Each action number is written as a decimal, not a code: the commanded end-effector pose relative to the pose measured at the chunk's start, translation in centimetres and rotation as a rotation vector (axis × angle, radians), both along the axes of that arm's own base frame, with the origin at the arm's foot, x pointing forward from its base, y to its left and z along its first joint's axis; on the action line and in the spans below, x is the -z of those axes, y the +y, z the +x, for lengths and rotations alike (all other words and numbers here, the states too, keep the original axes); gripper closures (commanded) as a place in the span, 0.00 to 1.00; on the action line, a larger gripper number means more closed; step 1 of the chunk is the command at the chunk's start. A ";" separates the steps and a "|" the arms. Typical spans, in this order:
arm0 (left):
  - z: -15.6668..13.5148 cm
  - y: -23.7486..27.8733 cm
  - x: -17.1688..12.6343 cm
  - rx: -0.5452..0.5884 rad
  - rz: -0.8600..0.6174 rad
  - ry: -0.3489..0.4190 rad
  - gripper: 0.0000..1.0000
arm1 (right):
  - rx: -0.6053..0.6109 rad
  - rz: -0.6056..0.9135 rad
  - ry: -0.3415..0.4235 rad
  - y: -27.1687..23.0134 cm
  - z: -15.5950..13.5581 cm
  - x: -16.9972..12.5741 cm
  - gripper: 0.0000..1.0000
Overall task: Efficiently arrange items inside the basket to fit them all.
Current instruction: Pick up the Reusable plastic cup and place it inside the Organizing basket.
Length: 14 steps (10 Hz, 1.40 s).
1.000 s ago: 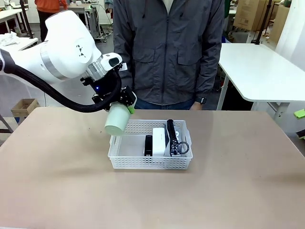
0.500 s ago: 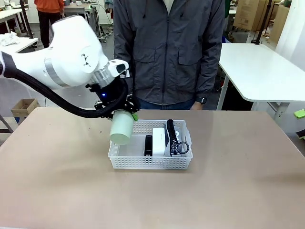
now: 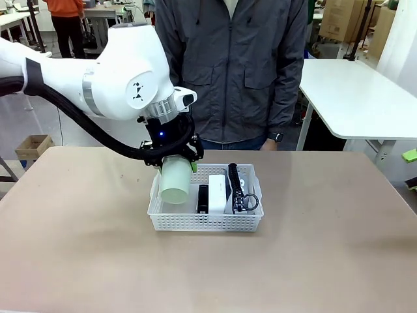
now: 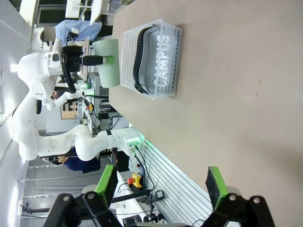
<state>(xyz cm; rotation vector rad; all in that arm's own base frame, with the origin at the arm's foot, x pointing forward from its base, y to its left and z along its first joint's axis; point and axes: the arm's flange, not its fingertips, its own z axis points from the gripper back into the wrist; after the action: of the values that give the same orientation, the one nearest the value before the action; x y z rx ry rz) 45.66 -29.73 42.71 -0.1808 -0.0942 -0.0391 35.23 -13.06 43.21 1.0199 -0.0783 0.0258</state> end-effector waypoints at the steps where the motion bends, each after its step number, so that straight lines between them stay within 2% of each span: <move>1: 0.7 -1.1 0.1 -0.045 0.043 0.002 0.13 | -0.012 -0.009 0.003 -0.2 -0.3 -0.2 0.00; 5: 1.8 -2.1 3.7 -0.055 0.112 0.035 0.13 | -0.012 -0.009 0.003 -0.2 -0.3 -0.2 0.00; 7: 2.3 -2.8 5.4 -0.073 0.135 -0.004 0.13 | -0.012 -0.009 0.003 -0.2 -0.3 -0.2 0.00; 14: 3.4 -3.3 8.2 -0.079 0.194 0.039 0.13 | -0.012 -0.009 0.003 -0.2 -0.3 -0.2 0.00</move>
<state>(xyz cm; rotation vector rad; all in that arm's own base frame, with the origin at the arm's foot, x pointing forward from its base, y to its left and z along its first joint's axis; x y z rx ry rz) 48.61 -32.59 34.34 -0.0150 -0.0444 0.0121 35.23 -13.05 43.21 1.0201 -0.0780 0.0260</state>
